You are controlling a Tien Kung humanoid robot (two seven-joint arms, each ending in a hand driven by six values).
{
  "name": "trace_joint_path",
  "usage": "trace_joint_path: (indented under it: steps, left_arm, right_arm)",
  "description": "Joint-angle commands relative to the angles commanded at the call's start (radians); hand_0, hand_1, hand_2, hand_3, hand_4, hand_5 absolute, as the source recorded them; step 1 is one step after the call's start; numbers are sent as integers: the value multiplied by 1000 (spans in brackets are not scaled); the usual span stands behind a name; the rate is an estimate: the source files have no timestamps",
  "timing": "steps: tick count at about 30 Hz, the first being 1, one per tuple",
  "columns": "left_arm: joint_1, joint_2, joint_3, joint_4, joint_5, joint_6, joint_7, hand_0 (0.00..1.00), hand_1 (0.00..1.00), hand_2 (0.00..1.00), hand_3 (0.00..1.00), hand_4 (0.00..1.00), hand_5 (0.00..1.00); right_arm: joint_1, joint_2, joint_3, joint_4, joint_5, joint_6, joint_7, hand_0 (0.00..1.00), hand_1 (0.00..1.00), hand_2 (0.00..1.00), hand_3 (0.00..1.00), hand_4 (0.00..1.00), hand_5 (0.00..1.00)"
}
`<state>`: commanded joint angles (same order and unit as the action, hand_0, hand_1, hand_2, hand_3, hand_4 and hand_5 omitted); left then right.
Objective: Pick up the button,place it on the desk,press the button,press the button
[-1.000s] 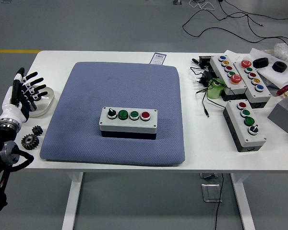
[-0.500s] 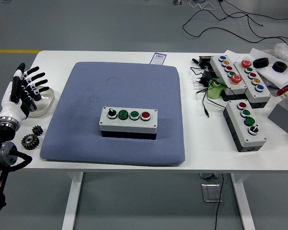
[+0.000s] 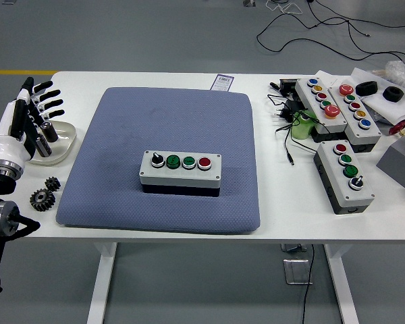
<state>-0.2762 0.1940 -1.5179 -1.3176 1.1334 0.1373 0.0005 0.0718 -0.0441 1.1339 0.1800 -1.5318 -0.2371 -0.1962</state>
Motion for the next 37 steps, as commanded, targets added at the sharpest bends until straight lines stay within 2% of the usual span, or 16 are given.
trace_joint_path:
  steps: [6, 14, 37]
  left_arm:
    - [4, -5, 10, -26, 72, 12, -13, 620, 733, 751, 743, 641, 998]
    - [-3, -11, 49, -63, 124, 37, -25, 633, 747, 760, 754, 640, 998]
    - [-15, 3, 104, -80, 169, 67, -32, 642, 751, 766, 762, 642, 998]
  right_arm:
    - [2, 1, -18, 0, 22, -6, 5, 673, 658, 674, 624, 310, 173]
    - [7, 2, -15, 0, 33, -2, 23, 673, 658, 674, 624, 310, 173]
    - [-5, 12, 26, 0, 86, 37, 100, 673, 658, 674, 624, 310, 173]
